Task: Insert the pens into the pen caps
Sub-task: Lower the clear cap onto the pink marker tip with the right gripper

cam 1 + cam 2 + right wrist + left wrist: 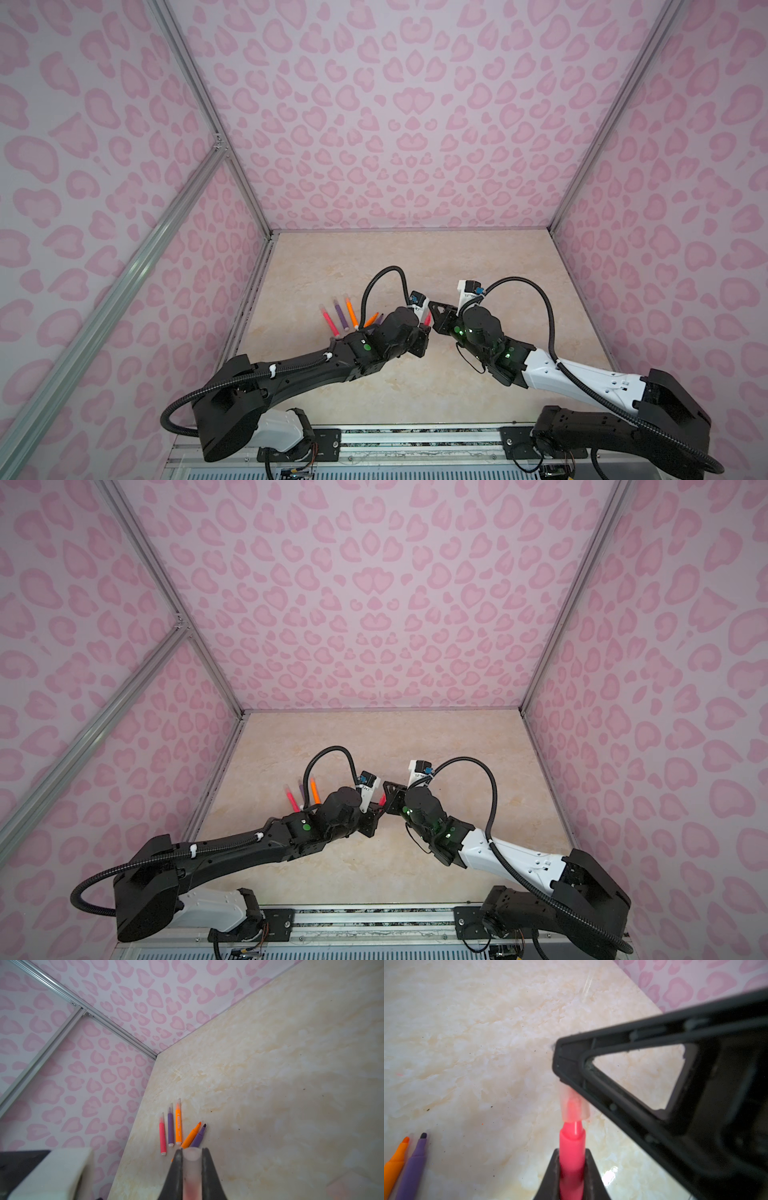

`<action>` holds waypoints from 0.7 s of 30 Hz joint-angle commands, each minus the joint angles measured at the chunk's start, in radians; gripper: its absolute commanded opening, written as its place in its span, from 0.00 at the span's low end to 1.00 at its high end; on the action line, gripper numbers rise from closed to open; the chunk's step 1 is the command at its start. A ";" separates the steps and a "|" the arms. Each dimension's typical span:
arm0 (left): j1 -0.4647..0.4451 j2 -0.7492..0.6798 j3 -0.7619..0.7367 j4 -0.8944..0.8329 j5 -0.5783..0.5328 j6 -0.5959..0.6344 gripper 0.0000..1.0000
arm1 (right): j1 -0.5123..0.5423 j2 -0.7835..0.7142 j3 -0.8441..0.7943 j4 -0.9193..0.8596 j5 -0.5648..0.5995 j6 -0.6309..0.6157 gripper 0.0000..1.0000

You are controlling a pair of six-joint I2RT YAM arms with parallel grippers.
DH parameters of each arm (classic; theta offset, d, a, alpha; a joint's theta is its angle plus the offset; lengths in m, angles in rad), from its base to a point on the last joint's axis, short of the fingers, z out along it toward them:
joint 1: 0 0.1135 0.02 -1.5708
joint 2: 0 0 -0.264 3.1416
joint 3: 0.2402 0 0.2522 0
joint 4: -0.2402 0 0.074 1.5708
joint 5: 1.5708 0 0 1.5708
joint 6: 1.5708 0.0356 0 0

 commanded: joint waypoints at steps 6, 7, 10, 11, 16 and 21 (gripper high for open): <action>0.027 -0.081 -0.046 0.182 0.117 -0.020 0.03 | 0.053 0.004 0.015 0.046 -0.010 -0.095 0.00; 0.031 -0.084 -0.053 0.195 0.135 -0.023 0.03 | 0.052 0.004 0.012 0.061 -0.027 -0.098 0.00; 0.044 -0.092 -0.076 0.245 0.200 -0.033 0.03 | 0.052 0.005 0.005 0.102 -0.072 -0.112 0.00; 0.050 -0.094 -0.084 0.262 0.222 -0.039 0.03 | 0.052 0.004 0.006 0.110 -0.087 -0.118 0.00; 0.076 -0.119 -0.136 0.365 0.325 -0.060 0.03 | 0.052 0.001 0.004 0.153 -0.162 -0.123 0.00; 0.077 -0.151 -0.157 0.392 0.343 -0.052 0.03 | 0.052 -0.007 -0.001 0.163 -0.189 -0.117 0.00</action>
